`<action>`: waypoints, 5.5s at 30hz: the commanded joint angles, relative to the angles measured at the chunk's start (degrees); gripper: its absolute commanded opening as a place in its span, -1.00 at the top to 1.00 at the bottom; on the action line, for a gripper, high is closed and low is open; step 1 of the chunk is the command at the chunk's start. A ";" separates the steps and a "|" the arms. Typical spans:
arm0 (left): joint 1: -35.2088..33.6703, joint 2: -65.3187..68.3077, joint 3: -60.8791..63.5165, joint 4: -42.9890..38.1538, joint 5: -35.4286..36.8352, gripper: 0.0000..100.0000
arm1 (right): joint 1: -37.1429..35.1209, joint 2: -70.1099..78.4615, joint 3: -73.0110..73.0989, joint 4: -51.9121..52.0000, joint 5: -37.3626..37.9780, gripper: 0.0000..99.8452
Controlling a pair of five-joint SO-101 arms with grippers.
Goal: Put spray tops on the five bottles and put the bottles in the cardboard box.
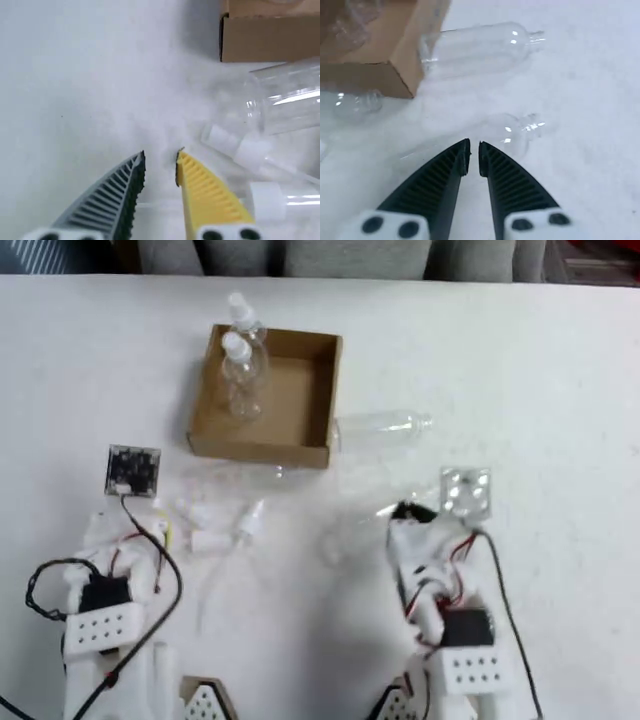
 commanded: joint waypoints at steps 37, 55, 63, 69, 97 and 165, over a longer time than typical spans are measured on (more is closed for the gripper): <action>0.57 -1.19 0.97 -2.02 -0.70 0.77 | -2.86 60.35 -45.45 9.89 -29.10 0.56; 0.66 -1.19 0.97 -2.02 -0.70 0.77 | -8.22 76.70 -48.70 8.48 -32.62 0.41; 0.66 -1.19 0.97 -2.02 -0.70 0.77 | -7.52 77.14 -49.93 8.66 -24.70 0.97; 0.66 -1.19 0.97 -2.02 -0.70 0.77 | -9.71 77.05 -49.85 8.92 -20.40 0.95; 0.57 -1.19 0.97 -2.02 -0.70 0.77 | -7.52 56.31 -42.73 15.87 -14.33 0.35; 0.31 -1.19 0.97 -1.93 -0.70 0.77 | -10.07 75.21 -49.93 15.25 -7.91 0.73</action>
